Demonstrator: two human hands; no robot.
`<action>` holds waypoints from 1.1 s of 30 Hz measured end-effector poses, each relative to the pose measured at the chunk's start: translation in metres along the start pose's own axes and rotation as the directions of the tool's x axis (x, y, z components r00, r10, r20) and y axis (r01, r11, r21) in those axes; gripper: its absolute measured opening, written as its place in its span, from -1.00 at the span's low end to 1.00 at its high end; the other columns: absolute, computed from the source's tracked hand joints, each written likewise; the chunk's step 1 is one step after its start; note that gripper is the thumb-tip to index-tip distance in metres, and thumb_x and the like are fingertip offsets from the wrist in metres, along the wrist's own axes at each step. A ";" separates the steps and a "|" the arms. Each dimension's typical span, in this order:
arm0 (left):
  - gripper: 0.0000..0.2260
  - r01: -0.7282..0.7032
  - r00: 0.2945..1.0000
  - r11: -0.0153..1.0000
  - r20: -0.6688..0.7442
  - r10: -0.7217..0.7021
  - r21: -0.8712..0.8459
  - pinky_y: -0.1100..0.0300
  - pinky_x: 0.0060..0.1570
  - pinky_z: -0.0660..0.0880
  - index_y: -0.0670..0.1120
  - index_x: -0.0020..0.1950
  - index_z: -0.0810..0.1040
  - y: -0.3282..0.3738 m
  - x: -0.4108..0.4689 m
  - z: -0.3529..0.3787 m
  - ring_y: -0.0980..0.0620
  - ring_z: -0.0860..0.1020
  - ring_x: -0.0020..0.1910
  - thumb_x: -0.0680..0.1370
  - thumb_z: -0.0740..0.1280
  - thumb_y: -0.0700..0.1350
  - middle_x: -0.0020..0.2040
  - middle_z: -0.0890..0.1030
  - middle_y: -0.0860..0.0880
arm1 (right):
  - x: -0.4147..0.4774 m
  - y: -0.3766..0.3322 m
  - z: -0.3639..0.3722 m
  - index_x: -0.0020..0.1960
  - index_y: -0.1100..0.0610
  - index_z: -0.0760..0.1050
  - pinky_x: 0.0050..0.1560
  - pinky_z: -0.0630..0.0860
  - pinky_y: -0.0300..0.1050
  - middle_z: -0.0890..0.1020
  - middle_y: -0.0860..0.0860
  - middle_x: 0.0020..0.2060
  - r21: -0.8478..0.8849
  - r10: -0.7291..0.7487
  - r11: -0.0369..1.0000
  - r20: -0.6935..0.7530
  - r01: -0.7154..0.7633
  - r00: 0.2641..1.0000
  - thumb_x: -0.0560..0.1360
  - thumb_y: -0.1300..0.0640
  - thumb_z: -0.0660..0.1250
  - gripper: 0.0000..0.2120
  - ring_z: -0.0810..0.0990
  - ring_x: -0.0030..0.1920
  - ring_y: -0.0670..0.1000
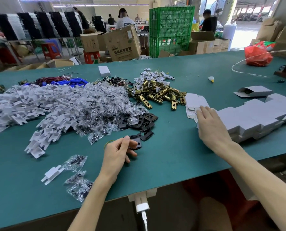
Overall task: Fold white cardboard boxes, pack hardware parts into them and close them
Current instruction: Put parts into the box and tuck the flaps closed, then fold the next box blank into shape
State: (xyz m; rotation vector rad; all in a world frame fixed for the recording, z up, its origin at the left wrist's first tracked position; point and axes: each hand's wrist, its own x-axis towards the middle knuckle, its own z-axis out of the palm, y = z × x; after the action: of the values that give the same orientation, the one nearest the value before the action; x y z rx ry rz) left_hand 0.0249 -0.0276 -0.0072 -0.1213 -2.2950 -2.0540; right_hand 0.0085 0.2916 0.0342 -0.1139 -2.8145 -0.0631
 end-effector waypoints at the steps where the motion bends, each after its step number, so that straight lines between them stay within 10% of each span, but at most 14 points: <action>1: -0.64 -0.003 1.000 1.000 0.000 0.003 0.003 0.24 -0.47 0.47 -0.18 -0.10 0.71 0.000 0.000 0.000 0.00 0.60 -0.40 0.73 0.24 -0.03 -0.25 0.72 -0.15 | 0.000 -0.006 0.001 0.55 0.34 0.21 0.60 0.02 0.03 0.28 0.23 0.54 0.019 -0.031 0.999 -0.001 0.031 1.000 0.54 0.38 0.20 -0.42 0.16 0.57 0.23; 10: -0.64 -0.002 1.000 0.999 0.010 0.002 0.035 0.24 -0.44 0.47 -0.10 -0.12 0.73 0.001 0.000 0.001 -0.04 0.57 -0.40 0.72 0.24 0.00 -0.26 0.72 -0.10 | 0.039 -0.034 0.010 0.16 0.24 0.44 0.40 0.26 0.04 0.53 0.18 0.20 -0.051 -0.040 0.998 0.119 0.047 0.992 0.59 0.23 0.18 -0.82 0.43 0.27 0.23; 21: -0.62 0.020 1.000 1.000 -0.002 -0.020 0.009 0.23 -0.44 0.46 -0.03 -0.17 0.72 0.002 0.003 0.002 -0.08 0.53 -0.41 0.72 0.24 0.04 -0.30 0.70 -0.12 | 0.100 -0.013 0.020 0.29 0.11 0.51 0.43 0.28 0.11 0.56 0.11 0.26 -0.294 0.153 0.955 0.349 -0.047 0.924 0.62 0.15 0.21 -0.74 0.47 0.32 0.17; 33: -0.63 0.019 1.000 1.000 0.001 -0.019 -0.011 0.21 -0.44 0.47 0.00 -0.18 0.72 0.003 0.004 0.003 -0.13 0.60 -0.33 0.72 0.25 0.02 -0.23 0.72 -0.10 | 0.095 -0.011 0.019 0.09 0.24 0.55 0.14 0.43 0.06 0.59 0.17 0.09 -0.259 0.114 0.964 0.174 -0.066 0.978 0.56 0.29 0.20 -0.81 0.55 0.14 0.26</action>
State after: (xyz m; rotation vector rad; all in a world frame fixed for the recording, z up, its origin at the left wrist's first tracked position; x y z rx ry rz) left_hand 0.0210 -0.0243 -0.0041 -0.1004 -2.2947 -2.0759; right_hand -0.0878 0.2880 0.0463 -0.3232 -2.9711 -0.4103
